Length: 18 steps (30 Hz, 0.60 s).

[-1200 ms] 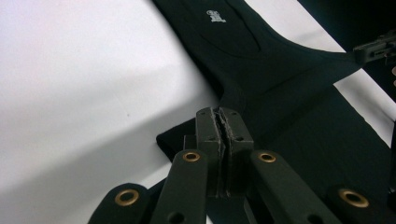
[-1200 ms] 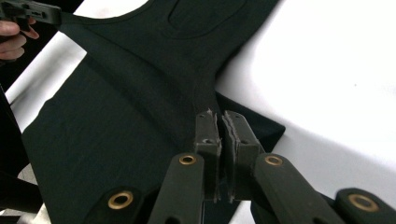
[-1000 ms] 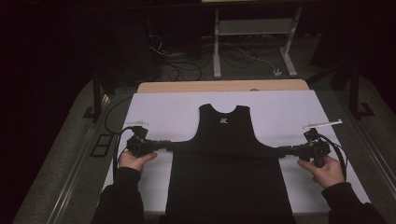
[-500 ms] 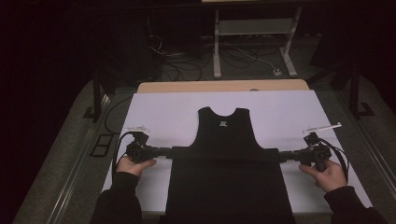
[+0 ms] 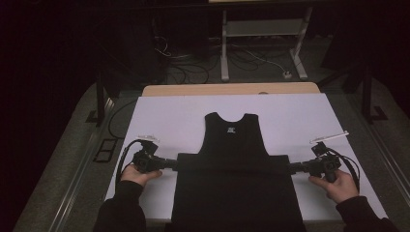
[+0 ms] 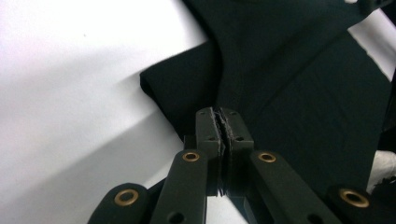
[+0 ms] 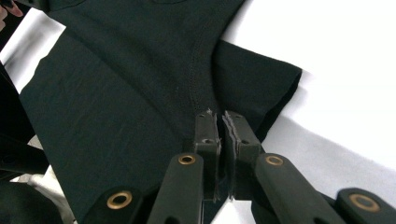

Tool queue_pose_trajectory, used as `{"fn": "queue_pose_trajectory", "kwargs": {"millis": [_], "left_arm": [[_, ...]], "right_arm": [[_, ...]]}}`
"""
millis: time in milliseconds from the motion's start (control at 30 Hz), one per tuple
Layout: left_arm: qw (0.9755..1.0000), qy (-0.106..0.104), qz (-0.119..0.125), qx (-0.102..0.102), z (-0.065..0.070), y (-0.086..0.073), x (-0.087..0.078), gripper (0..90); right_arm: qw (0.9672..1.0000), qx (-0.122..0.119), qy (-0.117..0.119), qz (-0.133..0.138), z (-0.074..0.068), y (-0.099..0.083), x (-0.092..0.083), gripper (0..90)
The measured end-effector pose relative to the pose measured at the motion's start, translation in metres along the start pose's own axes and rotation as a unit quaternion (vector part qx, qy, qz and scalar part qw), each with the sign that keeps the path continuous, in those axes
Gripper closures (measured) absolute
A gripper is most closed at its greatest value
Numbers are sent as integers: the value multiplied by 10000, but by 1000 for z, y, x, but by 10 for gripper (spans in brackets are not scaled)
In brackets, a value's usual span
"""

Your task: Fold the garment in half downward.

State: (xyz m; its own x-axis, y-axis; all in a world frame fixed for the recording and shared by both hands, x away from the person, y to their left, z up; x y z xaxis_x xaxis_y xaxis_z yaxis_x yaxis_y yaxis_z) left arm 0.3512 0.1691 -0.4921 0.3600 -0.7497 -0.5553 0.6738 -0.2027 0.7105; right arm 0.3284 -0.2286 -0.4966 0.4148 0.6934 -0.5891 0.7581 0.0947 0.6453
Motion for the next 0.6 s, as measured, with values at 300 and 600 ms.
{"fn": "queue_pose_trajectory", "kwargs": {"millis": [300, 600], "left_arm": [[9997, -18, -235, -8, 1, -8, 5, 864], [9986, -93, -518, 53, 3, -15, 7, 864]], "right_arm": [[9999, -1, -27, -122, 0, -4, 2, 829], [9996, -39, -20, -262, -1, -10, 3, 829]]}}
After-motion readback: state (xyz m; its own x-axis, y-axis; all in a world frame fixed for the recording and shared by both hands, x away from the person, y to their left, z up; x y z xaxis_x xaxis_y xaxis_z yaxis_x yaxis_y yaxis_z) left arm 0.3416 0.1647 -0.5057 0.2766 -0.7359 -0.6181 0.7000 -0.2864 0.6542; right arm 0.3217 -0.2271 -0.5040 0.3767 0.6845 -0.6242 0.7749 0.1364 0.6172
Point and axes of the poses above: each handheld gripper's, and its own axes: x roughly forward along the jaws, y roughly out of its top, z roughly to its right, the point moved 10 cm from there along x, roughly forward along the jaws, and after that the axes turned 12 degrees about z, right-handed, at the moved point
